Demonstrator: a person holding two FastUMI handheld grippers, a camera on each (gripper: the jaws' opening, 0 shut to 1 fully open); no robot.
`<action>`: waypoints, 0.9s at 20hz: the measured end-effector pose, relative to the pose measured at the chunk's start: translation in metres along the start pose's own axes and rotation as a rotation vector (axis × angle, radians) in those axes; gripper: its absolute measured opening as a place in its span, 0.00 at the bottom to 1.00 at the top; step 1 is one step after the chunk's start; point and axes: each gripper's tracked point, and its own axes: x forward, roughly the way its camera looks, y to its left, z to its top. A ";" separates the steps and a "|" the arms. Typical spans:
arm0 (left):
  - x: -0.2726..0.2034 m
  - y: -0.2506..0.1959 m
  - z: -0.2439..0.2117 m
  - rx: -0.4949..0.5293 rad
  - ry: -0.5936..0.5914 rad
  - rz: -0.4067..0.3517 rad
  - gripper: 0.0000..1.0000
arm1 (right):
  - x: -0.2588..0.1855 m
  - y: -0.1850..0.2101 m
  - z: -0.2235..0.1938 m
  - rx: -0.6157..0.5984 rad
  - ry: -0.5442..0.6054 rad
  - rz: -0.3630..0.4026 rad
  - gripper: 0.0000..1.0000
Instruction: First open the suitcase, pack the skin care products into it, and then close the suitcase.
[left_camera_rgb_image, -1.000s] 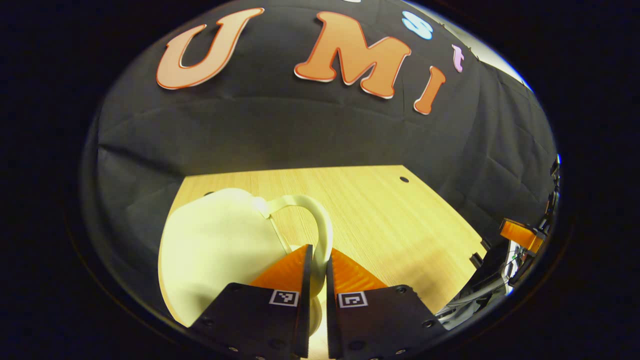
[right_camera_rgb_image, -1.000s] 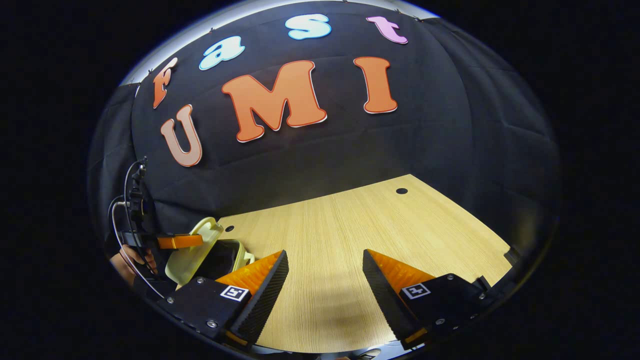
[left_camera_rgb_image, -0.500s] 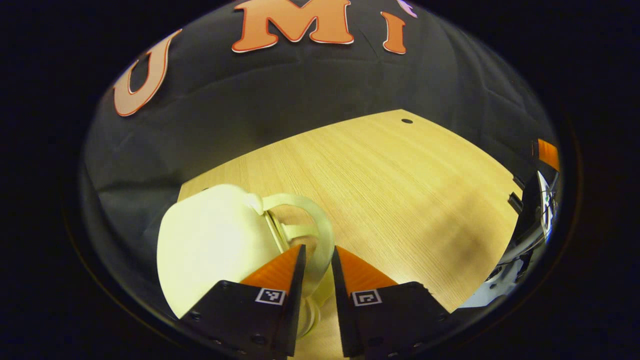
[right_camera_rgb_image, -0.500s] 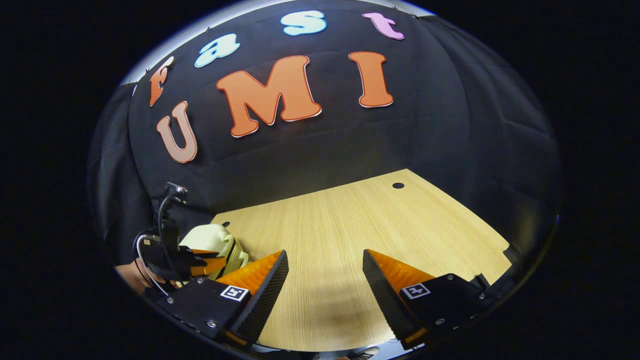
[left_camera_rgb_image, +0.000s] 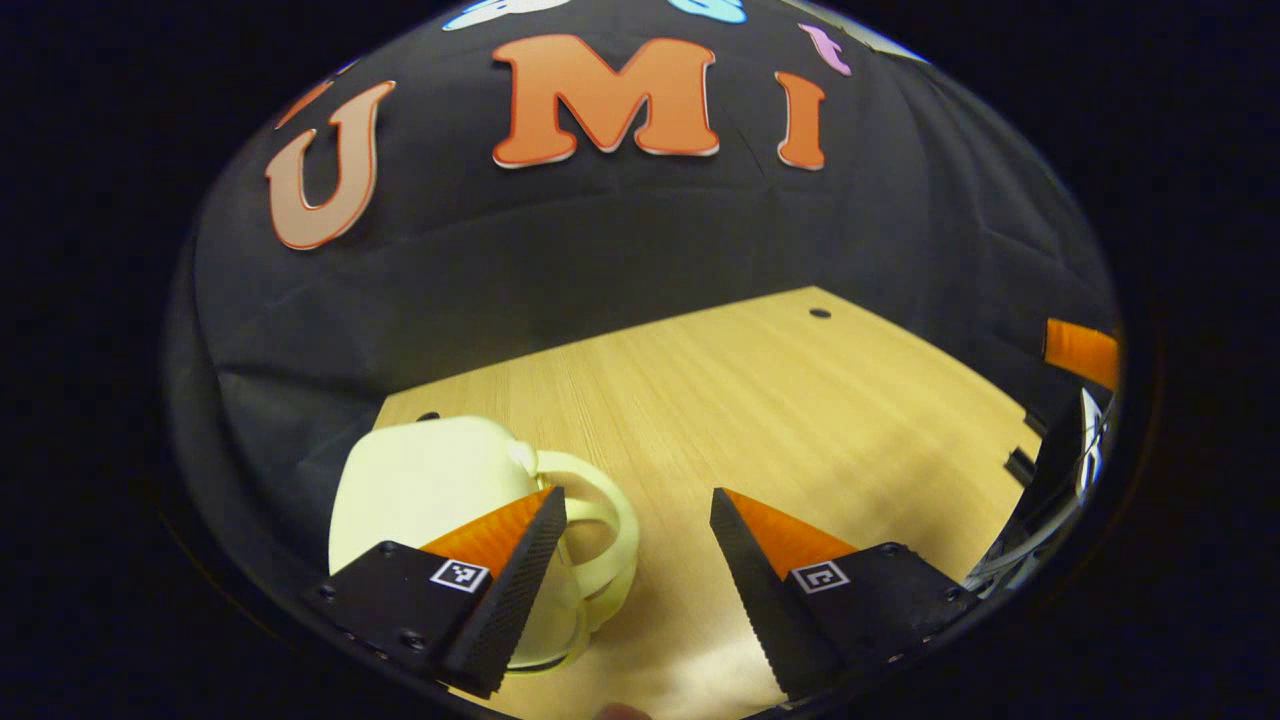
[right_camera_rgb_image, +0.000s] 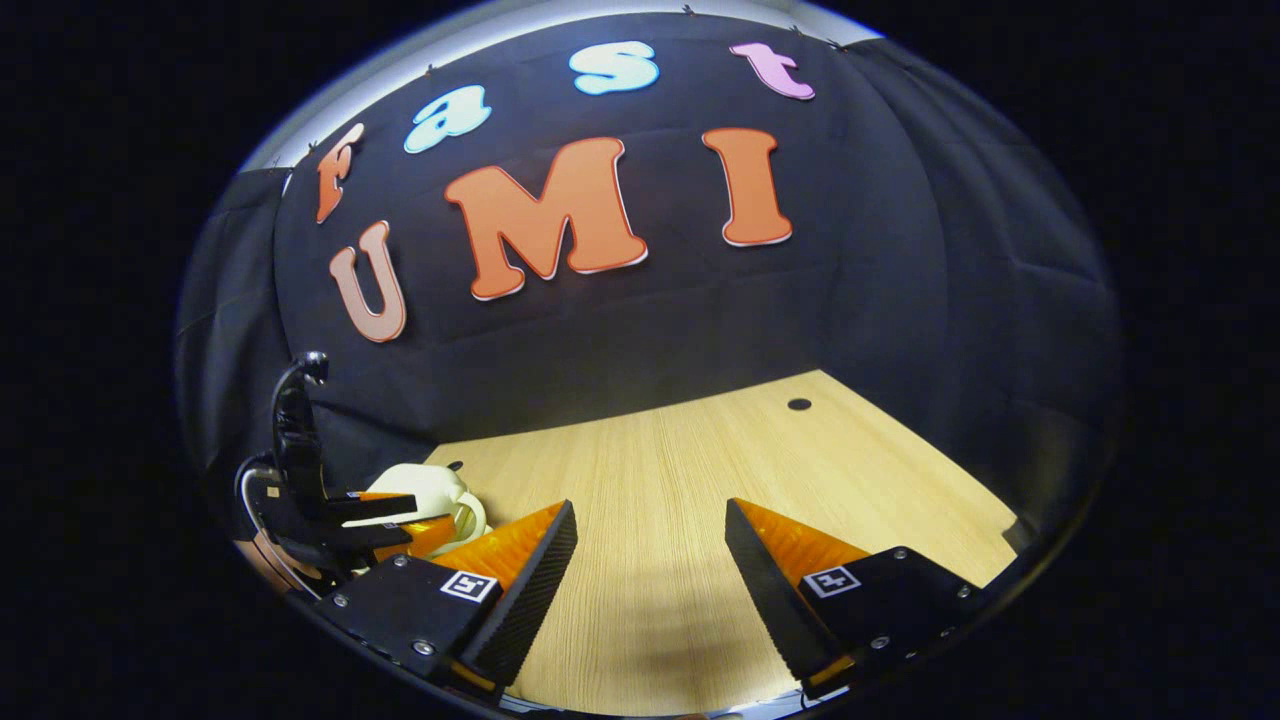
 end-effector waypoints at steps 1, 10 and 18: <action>-0.008 -0.003 0.016 -0.014 -0.054 0.022 0.94 | 0.000 0.000 0.006 -0.004 -0.015 0.015 0.95; -0.096 -0.048 0.133 -0.114 -0.433 0.144 0.95 | -0.016 -0.015 0.081 -0.093 -0.221 0.140 0.95; -0.130 -0.067 0.153 -0.137 -0.542 0.221 0.95 | -0.023 -0.006 0.123 -0.133 -0.376 0.199 0.95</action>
